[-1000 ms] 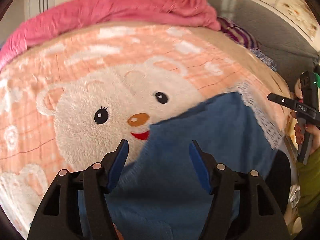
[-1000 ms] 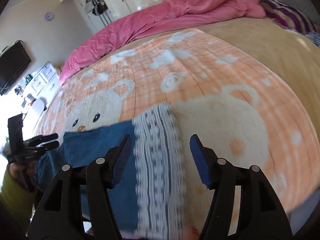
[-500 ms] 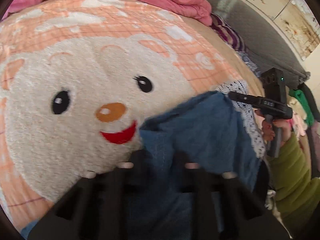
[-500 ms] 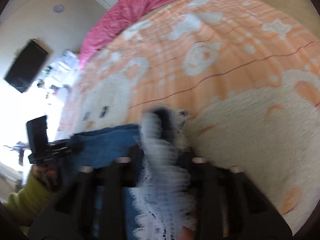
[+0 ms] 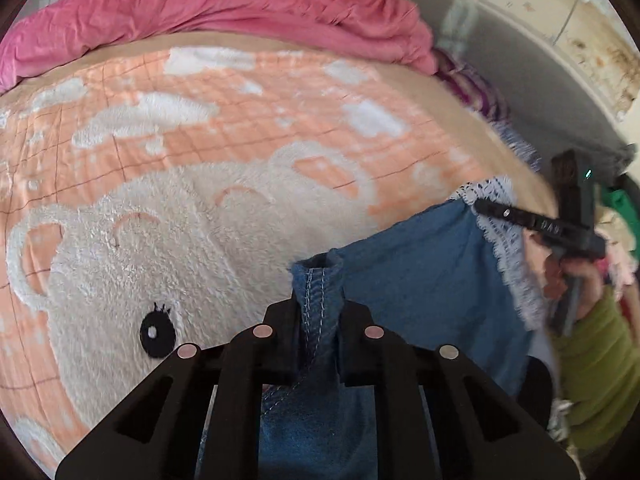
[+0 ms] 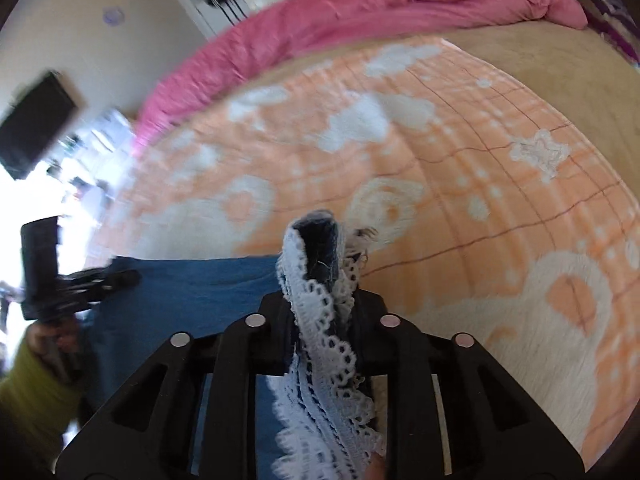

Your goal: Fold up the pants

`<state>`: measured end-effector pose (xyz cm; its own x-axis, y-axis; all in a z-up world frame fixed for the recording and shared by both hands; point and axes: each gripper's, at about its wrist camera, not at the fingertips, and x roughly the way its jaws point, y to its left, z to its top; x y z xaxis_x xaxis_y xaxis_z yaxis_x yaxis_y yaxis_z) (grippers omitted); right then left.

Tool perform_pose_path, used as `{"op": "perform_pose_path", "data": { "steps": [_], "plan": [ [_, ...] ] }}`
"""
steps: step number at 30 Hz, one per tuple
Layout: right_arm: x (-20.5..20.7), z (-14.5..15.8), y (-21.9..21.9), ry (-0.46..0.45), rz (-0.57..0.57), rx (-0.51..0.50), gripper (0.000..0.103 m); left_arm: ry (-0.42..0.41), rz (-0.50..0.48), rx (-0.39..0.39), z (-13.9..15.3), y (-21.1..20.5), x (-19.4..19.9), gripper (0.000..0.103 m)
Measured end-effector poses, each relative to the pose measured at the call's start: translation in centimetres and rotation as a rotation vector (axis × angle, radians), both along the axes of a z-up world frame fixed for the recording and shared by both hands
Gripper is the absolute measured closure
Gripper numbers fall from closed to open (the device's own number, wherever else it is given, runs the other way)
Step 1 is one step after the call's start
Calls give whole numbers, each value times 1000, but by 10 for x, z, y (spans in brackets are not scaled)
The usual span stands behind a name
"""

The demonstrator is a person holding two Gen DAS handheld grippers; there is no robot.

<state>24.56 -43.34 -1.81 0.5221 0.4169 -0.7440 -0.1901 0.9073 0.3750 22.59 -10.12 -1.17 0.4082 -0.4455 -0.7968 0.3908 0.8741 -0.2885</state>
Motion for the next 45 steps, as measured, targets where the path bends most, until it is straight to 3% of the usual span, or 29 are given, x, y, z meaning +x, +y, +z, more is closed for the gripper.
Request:
{"op": "perform_pose_path", "data": {
  "steps": [3, 5, 6, 7, 9, 12, 15, 19, 23, 27, 32, 33, 35, 36, 37, 38, 39, 41, 45],
  "plan": [
    [16, -24, 6, 44, -16, -133, 81, -13, 12, 84, -20, -3, 3, 87],
    [12, -24, 1, 40, -31, -111, 77, -16, 22, 101, -30, 1, 2, 76],
    [9, -21, -1, 32, -37, -102, 65, -27, 29, 93, -30, 6, 0, 75],
    [1, -13, -5, 13, -46, -99, 50, -33, 44, 81, -27, 12, -3, 67],
    [-23, 5, -20, -49, -66, -65, 49, -41, 86, 77, -18, 23, -9, 52],
    [-59, 20, -39, -90, -96, -16, 41, -104, 131, 32, 10, 46, -36, 45],
    [-101, 23, -57, -101, -130, 33, 40, -162, 198, 51, 30, 66, -73, 38],
    [-146, 7, -73, -71, -163, 87, 40, -159, 260, 47, 32, 98, -130, 37],
    [-161, -6, -74, -47, -165, 117, 40, -172, 390, 81, 30, 145, -176, 37],
    [-152, -14, -64, -34, -137, 116, 40, -137, 500, 80, 26, 186, -192, 34],
    [-139, -27, -50, -12, -134, 101, 44, -85, 515, 1, 12, 196, -180, 19],
    [-139, -26, -47, -15, -126, 110, 52, -69, 531, 21, 6, 194, -175, 19],
    [-139, -24, -42, -13, -117, 102, 59, -38, 531, 28, -2, 187, -168, 20],
    [-139, -22, -38, -19, -102, 80, 75, -31, 531, 14, -6, 184, -166, 26],
    [-139, -22, -36, -23, -101, 58, 85, -30, 559, 28, -11, 180, -164, 48],
    [-138, -23, -33, -22, -97, 34, 86, -37, 568, 70, -13, 177, -162, 59],
    [-137, -21, -33, -22, -97, 21, 89, -52, 566, 75, -12, 177, -163, 63],
    [-138, -13, -36, -41, -93, 17, 93, -67, 562, 24, -2, 187, -169, 64],
    [-141, -12, -33, -51, -91, -68, 93, -113, 557, 85, 3, 195, -179, 64]
  ]
}}
